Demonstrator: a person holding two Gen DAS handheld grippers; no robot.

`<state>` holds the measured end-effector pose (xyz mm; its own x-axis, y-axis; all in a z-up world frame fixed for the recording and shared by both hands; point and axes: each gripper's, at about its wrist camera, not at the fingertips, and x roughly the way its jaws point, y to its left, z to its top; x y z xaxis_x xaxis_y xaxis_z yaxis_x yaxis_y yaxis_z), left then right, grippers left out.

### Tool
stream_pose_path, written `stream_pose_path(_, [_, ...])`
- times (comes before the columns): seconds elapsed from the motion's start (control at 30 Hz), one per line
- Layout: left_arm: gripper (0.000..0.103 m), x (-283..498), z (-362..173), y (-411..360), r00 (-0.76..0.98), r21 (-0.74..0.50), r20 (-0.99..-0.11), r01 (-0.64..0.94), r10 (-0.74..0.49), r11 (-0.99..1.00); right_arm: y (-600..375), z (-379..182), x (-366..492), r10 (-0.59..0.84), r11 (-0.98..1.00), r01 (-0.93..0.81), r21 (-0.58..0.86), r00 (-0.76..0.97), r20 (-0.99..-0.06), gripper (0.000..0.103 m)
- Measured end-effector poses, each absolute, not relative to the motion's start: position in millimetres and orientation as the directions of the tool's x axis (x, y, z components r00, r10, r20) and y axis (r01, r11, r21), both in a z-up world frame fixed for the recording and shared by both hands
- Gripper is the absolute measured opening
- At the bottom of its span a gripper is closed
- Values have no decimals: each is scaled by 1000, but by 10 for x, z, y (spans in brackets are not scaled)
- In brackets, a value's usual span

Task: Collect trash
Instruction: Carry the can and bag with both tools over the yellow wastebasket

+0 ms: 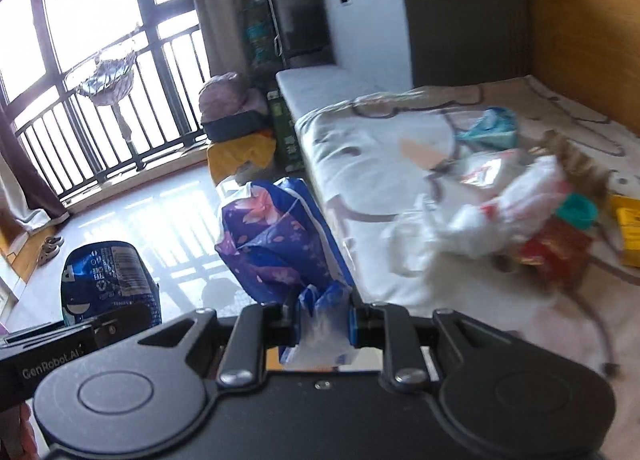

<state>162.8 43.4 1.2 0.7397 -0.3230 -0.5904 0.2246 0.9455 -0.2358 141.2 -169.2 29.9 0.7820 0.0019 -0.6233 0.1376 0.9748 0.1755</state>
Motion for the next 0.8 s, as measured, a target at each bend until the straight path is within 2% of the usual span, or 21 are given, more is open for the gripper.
stream_pose_path(0.33, [27, 2047, -481, 765, 701, -239, -668, 116, -250, 964, -1270, -336, 1938, 20, 981, 122, 151, 709, -705, 22])
stream_pose_path(0.53, [27, 2289, -877, 857, 652, -233, -721, 92, -236, 968, -1188, -803, 2205, 16, 991, 90, 98, 651, -759, 22])
stream_pose_path(0.8, [27, 2577, -1364, 857, 591, -210, -778, 73, -212, 975, -1134, -1213, 2585, 46, 994, 58, 98, 584, -810, 22])
